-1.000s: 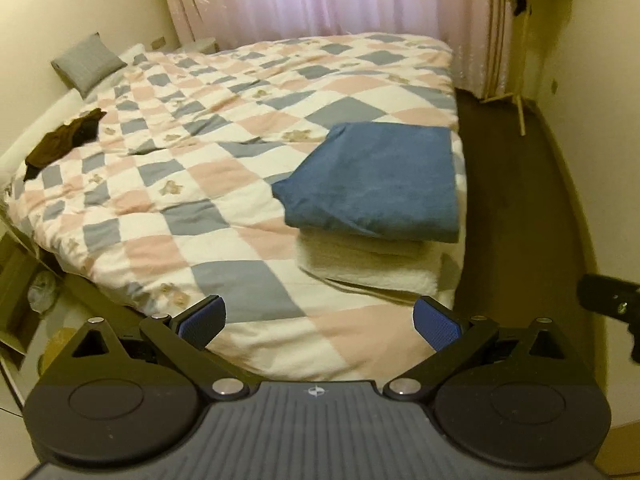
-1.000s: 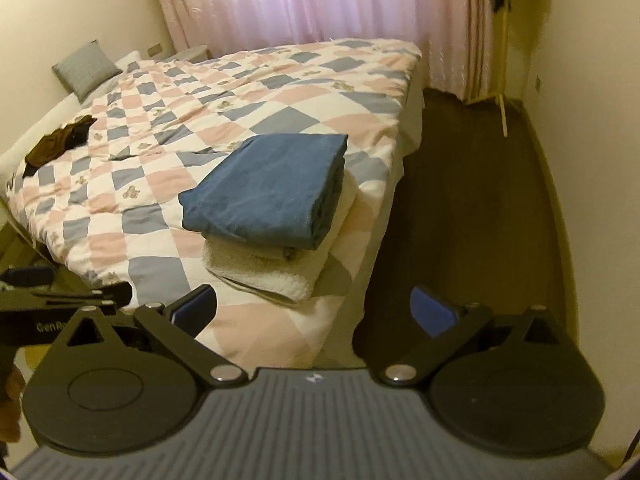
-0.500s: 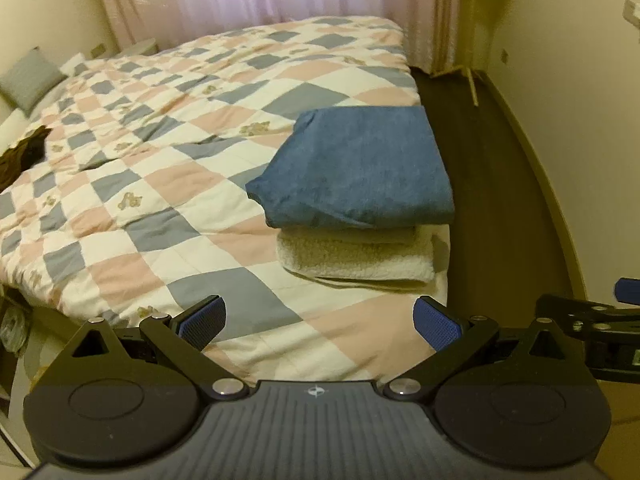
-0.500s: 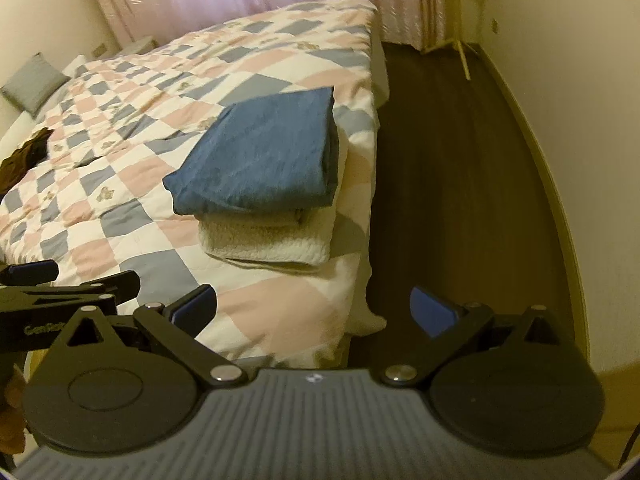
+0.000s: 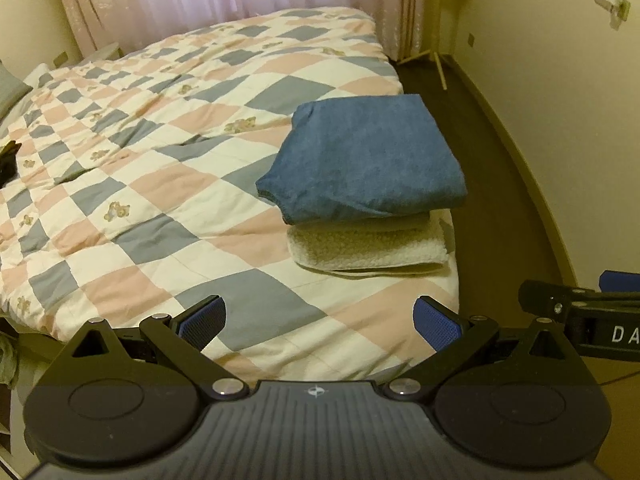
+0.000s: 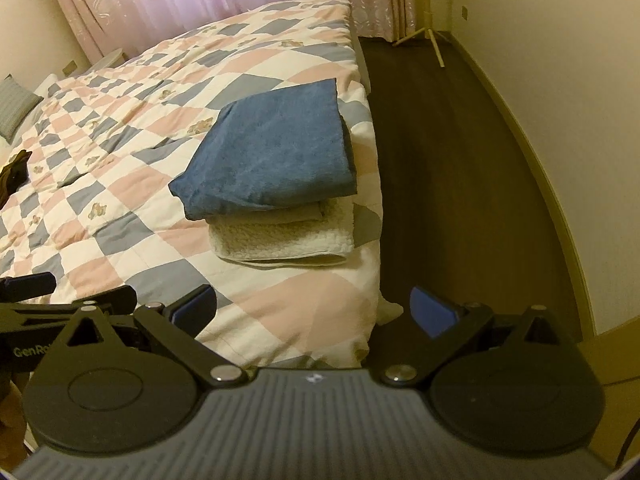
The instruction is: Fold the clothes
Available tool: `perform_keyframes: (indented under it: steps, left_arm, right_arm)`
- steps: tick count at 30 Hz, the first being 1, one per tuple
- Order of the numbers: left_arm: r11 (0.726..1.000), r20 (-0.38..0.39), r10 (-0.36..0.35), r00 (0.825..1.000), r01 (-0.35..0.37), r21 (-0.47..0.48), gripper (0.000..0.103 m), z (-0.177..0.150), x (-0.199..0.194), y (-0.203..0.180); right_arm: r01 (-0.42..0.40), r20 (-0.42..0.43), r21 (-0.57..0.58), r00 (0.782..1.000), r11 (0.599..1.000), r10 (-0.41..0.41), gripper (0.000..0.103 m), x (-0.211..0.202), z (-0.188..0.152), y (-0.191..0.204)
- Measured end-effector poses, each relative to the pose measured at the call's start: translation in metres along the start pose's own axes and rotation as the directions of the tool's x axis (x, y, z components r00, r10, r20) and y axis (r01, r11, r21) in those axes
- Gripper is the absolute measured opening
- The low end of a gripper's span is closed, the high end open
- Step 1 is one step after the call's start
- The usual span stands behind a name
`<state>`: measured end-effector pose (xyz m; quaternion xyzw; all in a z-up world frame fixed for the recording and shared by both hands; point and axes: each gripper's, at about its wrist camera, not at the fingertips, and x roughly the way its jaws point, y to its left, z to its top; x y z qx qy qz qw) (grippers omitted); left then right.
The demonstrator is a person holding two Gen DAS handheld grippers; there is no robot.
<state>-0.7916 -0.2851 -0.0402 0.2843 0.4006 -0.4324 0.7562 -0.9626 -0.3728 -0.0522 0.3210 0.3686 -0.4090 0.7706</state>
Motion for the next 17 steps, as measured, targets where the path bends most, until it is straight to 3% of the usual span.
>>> perform_keyframes:
  steps: [11, 17]
  left_arm:
    - [0.999, -0.019, 0.007, 1.000, -0.007, -0.031, 0.103, 0.017, 0.019, 0.008]
    - [0.998, 0.028, 0.035, 0.999, -0.034, -0.052, 0.103, 0.043, 0.030, 0.005]
  right_arm:
    - [-0.022, -0.032, -0.049, 0.999, 0.999, 0.020, 0.102, 0.024, 0.029, 0.008]
    - [-0.036, -0.045, -0.092, 0.998, 0.995, 0.032, 0.102, 0.050, 0.064, 0.002]
